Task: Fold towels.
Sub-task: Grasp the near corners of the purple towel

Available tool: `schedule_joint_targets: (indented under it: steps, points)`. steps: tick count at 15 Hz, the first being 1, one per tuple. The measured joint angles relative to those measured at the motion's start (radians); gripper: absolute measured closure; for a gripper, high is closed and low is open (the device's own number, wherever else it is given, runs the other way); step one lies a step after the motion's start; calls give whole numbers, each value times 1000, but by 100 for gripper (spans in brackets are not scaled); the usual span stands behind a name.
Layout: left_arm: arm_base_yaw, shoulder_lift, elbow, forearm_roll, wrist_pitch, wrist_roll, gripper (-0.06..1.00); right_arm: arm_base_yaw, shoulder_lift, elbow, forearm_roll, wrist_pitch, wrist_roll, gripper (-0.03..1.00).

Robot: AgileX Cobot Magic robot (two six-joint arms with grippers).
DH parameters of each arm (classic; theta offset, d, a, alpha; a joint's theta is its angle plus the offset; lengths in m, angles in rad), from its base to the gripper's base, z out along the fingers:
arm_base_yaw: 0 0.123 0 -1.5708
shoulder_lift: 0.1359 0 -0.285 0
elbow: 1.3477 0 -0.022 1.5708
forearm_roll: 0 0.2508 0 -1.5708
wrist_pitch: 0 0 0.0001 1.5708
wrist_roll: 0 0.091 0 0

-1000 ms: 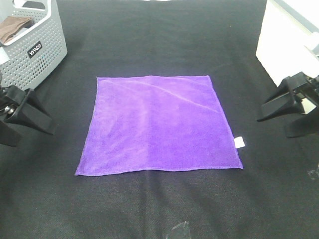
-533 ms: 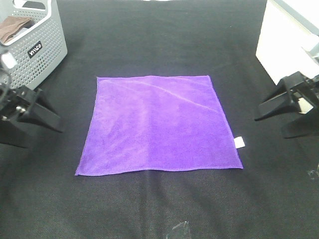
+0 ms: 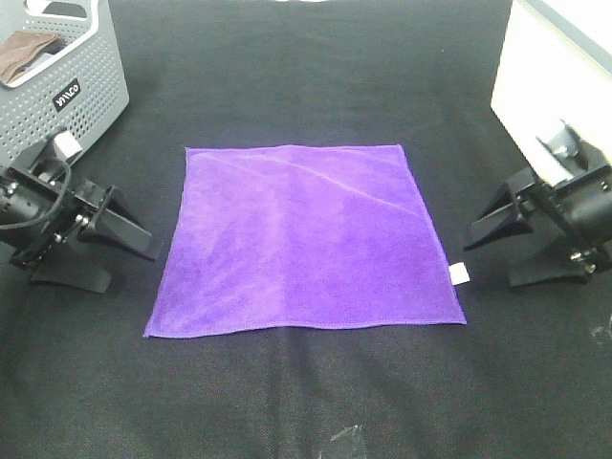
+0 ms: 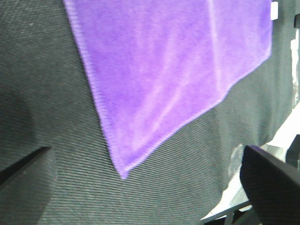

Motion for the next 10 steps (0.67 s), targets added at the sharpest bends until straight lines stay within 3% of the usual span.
schedule_joint_targets:
  steps: [10]
  points:
    - [0, 14, -3, 46, -74, 3, -4, 0, 46, 0, -12, -42, -11, 12]
